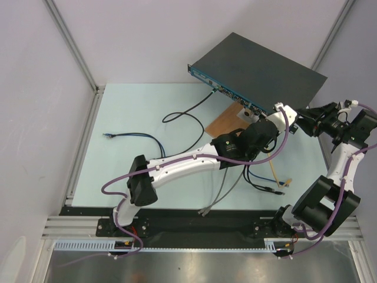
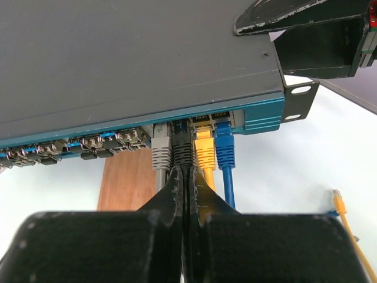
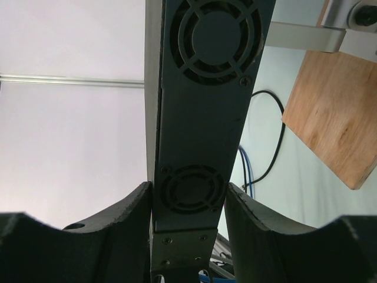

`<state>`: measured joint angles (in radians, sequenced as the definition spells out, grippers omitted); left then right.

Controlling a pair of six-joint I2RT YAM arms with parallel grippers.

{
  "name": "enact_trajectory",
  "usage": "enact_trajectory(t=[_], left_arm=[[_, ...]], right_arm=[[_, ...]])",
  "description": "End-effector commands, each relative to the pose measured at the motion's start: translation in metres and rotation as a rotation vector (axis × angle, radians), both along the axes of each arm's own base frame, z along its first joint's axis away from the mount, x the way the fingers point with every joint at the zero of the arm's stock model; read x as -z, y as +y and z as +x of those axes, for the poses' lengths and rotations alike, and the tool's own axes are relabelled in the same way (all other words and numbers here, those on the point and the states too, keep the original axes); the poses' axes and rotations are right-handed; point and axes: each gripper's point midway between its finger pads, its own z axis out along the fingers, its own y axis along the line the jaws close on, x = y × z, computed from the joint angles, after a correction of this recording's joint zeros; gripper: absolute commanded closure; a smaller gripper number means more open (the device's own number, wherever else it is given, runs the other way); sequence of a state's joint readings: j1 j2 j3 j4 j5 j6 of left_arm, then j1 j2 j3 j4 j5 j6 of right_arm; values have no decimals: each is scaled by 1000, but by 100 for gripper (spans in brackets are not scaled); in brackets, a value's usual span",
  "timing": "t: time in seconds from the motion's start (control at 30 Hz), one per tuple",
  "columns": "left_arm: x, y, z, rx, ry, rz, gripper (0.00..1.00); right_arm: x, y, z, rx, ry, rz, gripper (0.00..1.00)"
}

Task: Insert the plug into the switch port

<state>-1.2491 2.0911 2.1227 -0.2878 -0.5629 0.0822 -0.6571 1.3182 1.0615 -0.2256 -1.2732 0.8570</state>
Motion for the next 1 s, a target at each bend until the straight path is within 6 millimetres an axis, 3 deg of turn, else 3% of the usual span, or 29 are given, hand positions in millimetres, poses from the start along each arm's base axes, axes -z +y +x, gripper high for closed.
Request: enact_trajectory(t=[0.0, 0.13, 0.27, 0.43, 0.53, 0.6, 0.7, 0.73, 0.77, 0.8, 0.83, 0.93, 0.97], left_arm=[[-64, -14, 41, 19, -131, -269, 100], [-71, -15, 51, 9, -151, -284, 100], [-90, -8, 62, -4, -177, -328, 100], [-107, -5, 61, 19, -187, -360, 100], [-104, 0, 56, 29, -153, -353, 100], [-86, 1, 51, 47, -118, -319, 99], [-72, 12, 38, 80, -79, -291, 85], [-67, 12, 33, 106, -69, -285, 70], [-53, 17, 29, 118, -52, -253, 64], [-64, 24, 23, 135, -65, -260, 61], [-53, 26, 16, 170, -51, -227, 55], [-64, 48, 3, 206, -27, -218, 45], [-54, 55, 0, 214, -2, -201, 43]], right_arm=[[10, 39, -5, -123, -8, -12, 100], [11, 43, -5, -135, -8, -12, 100], [10, 43, -5, -139, -15, -18, 100], [14, 45, -3, -141, -5, -18, 100], [12, 46, -2, -144, -11, -24, 100], [11, 45, 0, -141, -11, -24, 100], [9, 42, 3, -138, -14, -25, 100], [8, 40, 4, -133, -15, -27, 100], [8, 39, 5, -132, -17, -29, 100], [7, 36, 8, -123, -16, -30, 100], [7, 34, 9, -119, -14, -29, 100], [5, 30, 12, -112, -10, -28, 100], [5, 30, 12, -113, -14, -31, 100]])
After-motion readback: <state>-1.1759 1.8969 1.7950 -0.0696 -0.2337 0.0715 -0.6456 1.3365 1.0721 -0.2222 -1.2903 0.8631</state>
